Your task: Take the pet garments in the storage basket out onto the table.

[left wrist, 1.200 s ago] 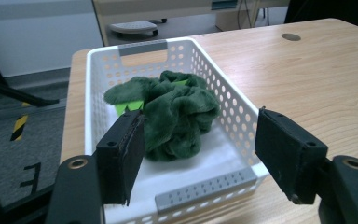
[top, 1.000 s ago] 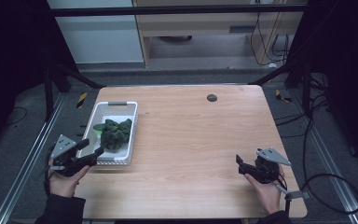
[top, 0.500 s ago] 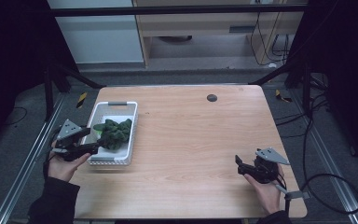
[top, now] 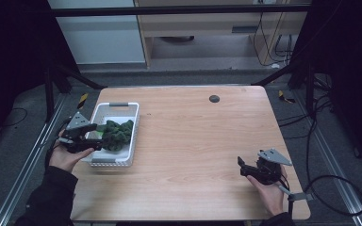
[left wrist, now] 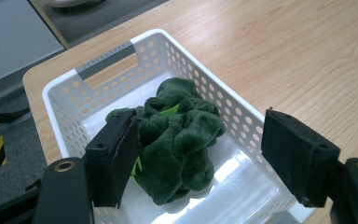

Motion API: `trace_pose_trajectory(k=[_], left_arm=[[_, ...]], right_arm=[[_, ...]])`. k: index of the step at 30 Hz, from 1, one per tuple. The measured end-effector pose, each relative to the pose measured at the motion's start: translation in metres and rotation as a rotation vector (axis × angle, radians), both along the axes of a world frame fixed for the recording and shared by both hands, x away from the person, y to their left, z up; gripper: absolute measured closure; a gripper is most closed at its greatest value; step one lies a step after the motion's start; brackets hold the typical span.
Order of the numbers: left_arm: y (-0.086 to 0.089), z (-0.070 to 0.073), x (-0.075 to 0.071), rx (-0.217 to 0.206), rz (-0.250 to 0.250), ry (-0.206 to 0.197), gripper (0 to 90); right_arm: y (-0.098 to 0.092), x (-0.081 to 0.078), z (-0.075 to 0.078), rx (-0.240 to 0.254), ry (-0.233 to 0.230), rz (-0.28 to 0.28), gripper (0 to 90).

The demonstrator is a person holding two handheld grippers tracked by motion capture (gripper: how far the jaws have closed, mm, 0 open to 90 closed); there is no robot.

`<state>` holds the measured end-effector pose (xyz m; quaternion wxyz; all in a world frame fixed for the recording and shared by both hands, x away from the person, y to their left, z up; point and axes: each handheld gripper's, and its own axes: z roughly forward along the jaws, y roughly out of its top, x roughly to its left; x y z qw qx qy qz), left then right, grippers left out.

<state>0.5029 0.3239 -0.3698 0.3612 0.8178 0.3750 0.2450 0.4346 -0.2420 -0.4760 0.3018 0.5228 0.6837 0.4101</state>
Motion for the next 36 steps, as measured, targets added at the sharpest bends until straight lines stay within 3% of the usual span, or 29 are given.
trace_pose_trajectory(k=[1, 17, 36], left_arm=[[-0.001, 0.000, 0.005, 0.018, 0.000, 0.009, 26.5], [-0.013, -0.005, 0.032, 0.064, 0.011, 0.091, 21.7], [-0.028, -0.020, 0.051, 0.093, 0.089, 0.153, 15.7]], right_arm=[[0.000, 0.000, 0.000, 0.000, -0.001, 0.001, 11.4], [0.000, 0.002, -0.002, -0.014, 0.016, 0.009, 10.8], [0.000, 0.004, -0.004, -0.022, 0.032, 0.016, 10.2]])
